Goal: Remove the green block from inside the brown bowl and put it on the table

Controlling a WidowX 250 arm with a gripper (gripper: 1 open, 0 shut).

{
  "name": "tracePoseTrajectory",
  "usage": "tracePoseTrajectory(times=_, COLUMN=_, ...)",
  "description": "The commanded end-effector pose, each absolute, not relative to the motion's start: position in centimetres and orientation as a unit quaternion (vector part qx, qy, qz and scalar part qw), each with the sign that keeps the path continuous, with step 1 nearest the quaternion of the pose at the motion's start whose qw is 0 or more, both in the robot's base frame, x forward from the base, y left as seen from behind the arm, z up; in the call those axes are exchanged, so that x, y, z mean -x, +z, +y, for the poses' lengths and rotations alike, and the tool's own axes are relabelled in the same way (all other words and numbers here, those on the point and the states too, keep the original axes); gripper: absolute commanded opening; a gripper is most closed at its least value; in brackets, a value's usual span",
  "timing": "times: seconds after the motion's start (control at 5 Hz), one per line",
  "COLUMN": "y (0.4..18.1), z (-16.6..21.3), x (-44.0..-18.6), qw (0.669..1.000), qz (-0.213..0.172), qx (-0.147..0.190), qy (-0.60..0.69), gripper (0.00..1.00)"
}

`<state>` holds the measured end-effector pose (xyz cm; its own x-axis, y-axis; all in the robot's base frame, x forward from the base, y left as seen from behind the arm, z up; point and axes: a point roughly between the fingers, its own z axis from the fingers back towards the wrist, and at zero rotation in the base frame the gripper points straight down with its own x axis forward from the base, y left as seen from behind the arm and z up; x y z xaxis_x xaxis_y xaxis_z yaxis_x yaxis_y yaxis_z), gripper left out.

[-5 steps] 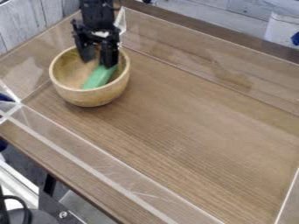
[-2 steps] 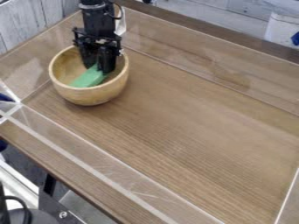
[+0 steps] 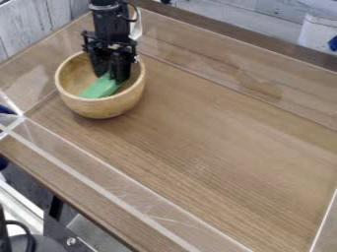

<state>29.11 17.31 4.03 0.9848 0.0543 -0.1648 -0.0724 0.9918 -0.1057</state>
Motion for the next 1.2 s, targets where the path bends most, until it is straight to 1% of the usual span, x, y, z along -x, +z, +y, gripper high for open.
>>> tracePoseTrajectory(times=0.0, y=6.1, z=17.5, x=-29.7, qw=0.997, qz=0.052, qx=0.040, qy=0.031, gripper=0.00)
tracePoseTrajectory(times=1.0, y=7.7, z=17.0, x=-29.7, qw=0.998, qz=0.032, qx=0.037, qy=0.033, gripper=0.00)
